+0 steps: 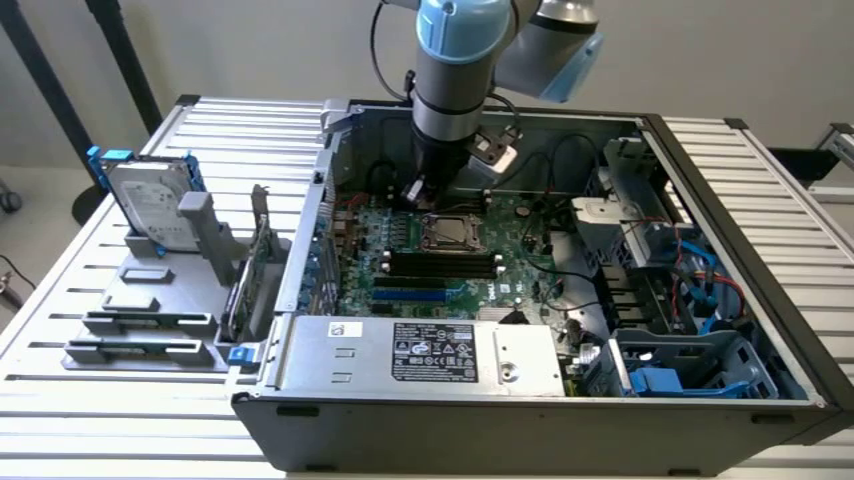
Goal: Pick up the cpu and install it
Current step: 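Install the first cpu locking lever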
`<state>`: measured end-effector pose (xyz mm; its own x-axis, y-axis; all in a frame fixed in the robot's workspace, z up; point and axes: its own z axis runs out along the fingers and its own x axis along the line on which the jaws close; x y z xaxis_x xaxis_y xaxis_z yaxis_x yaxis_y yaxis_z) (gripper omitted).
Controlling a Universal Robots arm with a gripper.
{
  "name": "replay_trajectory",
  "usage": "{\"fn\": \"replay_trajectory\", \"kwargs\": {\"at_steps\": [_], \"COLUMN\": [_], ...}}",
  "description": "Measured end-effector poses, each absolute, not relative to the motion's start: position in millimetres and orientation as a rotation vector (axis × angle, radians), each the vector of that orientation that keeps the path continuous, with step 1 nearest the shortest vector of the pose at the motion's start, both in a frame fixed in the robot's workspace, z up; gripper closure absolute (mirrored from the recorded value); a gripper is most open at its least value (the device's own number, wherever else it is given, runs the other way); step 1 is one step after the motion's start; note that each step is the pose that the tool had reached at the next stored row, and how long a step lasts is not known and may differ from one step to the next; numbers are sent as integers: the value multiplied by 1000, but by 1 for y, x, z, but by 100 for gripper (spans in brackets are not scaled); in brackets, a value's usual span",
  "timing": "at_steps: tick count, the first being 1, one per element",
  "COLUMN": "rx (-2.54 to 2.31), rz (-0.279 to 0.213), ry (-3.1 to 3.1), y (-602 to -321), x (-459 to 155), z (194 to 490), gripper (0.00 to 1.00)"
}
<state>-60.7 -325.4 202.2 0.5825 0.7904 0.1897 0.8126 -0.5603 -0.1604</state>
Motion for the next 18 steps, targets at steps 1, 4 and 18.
{"fn": "replay_trajectory", "kwargs": {"at_steps": [1,4,18], "rx": [-2585,-2587,-2609], "rz": [-140,-139,-138], "ry": [-1330,-1326,-1288], "y": [-325,-325,-325], "x": [-60,-58,-54], "z": [202,202,200], "gripper": [89,89,89]}}
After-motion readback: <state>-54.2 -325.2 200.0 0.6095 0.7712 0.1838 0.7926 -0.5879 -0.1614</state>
